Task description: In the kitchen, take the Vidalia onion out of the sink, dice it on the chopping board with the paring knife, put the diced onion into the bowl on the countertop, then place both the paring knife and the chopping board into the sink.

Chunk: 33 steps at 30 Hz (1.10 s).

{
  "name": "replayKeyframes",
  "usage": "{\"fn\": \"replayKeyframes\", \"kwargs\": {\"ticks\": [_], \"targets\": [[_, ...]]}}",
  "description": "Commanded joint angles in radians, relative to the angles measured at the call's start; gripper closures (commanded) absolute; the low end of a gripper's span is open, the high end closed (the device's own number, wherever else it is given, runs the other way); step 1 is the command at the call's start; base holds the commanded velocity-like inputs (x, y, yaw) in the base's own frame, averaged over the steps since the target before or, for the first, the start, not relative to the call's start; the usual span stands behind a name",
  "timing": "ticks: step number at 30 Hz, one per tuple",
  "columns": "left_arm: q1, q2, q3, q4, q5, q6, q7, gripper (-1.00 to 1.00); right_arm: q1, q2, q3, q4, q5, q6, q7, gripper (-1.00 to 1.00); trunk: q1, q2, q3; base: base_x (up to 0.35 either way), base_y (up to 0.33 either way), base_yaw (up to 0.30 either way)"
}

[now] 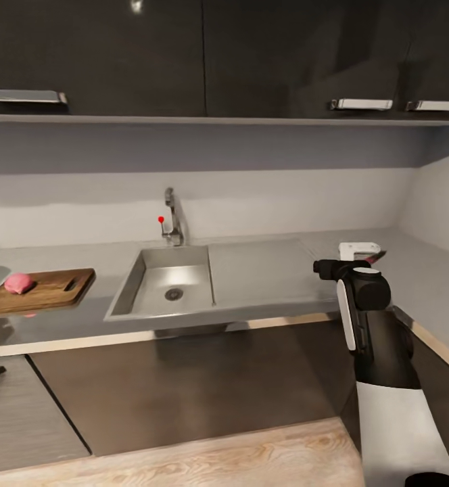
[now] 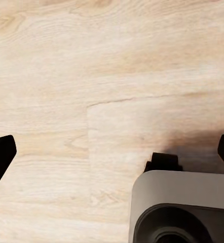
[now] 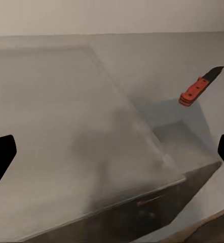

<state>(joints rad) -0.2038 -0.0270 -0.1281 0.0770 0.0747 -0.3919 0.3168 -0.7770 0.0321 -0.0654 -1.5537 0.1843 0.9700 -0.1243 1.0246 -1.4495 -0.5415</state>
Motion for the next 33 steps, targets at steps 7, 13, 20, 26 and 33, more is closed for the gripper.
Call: {"fn": "replayKeyframes", "kwargs": {"ticks": [7,13,20,26,33], "targets": [[-0.002,-0.001,-0.008,0.004,0.007,-0.007,0.002,-1.0,-0.001,0.0,-0.001,0.004,0.003,0.004,0.0,-1.0,0.0,-0.001,-0.001,0.244,-0.249,0.0],[-0.002,-0.001,-0.008,0.004,0.008,-0.007,0.002,-1.0,0.0,0.0,-0.001,0.006,0.003,0.004,0.0,-1.0,0.0,-0.001,-0.001,0.24,-0.248,0.0],[-0.002,-0.001,-0.008,0.004,0.008,-0.007,0.002,-1.0,-0.001,0.0,-0.001,0.013,0.003,0.003,0.0,-1.0,0.0,-0.001,-0.001,0.237,-0.255,0.0],[-0.002,-0.001,-0.008,0.004,0.008,-0.007,0.002,-1.0,0.001,0.0,-0.001,0.019,0.003,-0.006,0.0,-1.0,0.0,-0.001,-0.001,0.138,-0.163,0.0],[-0.002,0.001,-0.008,0.004,0.008,-0.008,0.002,-1.0,0.001,-0.001,-0.005,0.06,0.007,-0.018,-0.007,-1.0,0.0,-0.001,-0.001,0.011,-0.013,0.0]]}}
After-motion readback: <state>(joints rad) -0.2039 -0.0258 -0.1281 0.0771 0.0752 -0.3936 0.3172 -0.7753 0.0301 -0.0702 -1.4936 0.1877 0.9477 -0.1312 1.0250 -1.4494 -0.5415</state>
